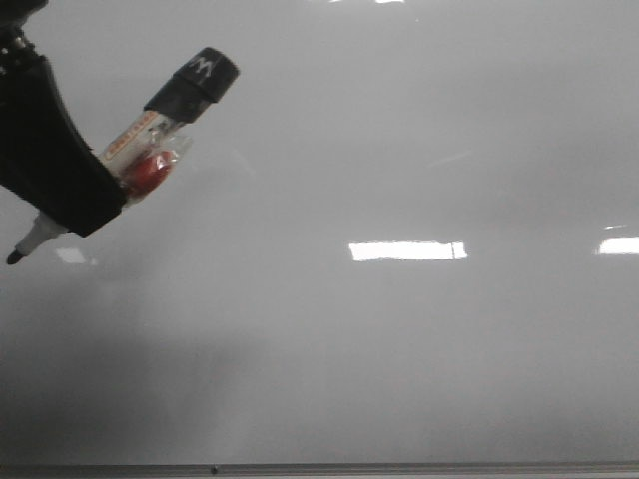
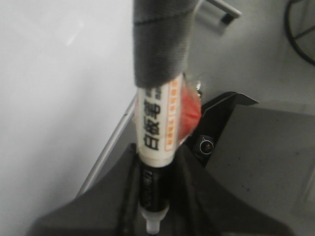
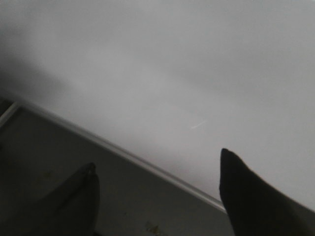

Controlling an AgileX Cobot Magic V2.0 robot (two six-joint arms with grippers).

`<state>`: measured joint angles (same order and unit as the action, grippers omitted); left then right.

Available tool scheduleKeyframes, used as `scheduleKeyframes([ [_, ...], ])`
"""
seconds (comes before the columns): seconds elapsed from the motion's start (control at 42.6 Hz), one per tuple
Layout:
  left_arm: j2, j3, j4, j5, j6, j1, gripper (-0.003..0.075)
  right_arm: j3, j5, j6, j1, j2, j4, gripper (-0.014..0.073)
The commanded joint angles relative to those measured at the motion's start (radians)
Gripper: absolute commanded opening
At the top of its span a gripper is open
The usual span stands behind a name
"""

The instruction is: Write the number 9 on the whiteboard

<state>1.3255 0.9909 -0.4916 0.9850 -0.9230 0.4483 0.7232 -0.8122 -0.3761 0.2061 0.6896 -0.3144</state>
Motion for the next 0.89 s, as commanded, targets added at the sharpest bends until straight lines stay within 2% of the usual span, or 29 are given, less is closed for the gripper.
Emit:
scheduleKeyframes([
  [0.0, -0.032, 0.058, -0.089, 0.053, -0.115, 0.05, -0.0019, 0.082, -0.053, -0.148, 0.07, 0.071, -0.14, 0.0538],
  [0.094, -0.032, 0.074, -0.107, 0.085, -0.169, 0.097, -0.0019, 0.141, -0.118, -0.258, 0.148, 0.15, -0.259, 0.0538],
  [0.282, -0.032, 0.088, -0.106, 0.127, -0.227, 0.18, -0.0019, 0.244, -0.113, -0.415, 0.279, 0.299, -0.407, 0.0539],
  [0.493, -0.032, 0.088, -0.11, 0.129, -0.227, 0.204, -0.0019, 0.343, -0.122, -0.472, 0.397, 0.463, -0.438, 0.0539],
  [0.728, -0.032, 0.088, -0.11, 0.129, -0.227, 0.204, -0.0019, 0.379, -0.094, -0.49, 0.493, 0.569, -0.439, 0.0535],
  [0.798, -0.032, 0.088, -0.11, 0.129, -0.227, 0.204, -0.0019, 0.379, -0.087, -0.49, 0.497, 0.585, -0.441, 0.0493],
  [0.869, -0.032, 0.088, -0.11, 0.127, -0.227, 0.204, -0.0018, 0.379, -0.085, -0.49, 0.497, 0.596, -0.441, 0.0389],
])
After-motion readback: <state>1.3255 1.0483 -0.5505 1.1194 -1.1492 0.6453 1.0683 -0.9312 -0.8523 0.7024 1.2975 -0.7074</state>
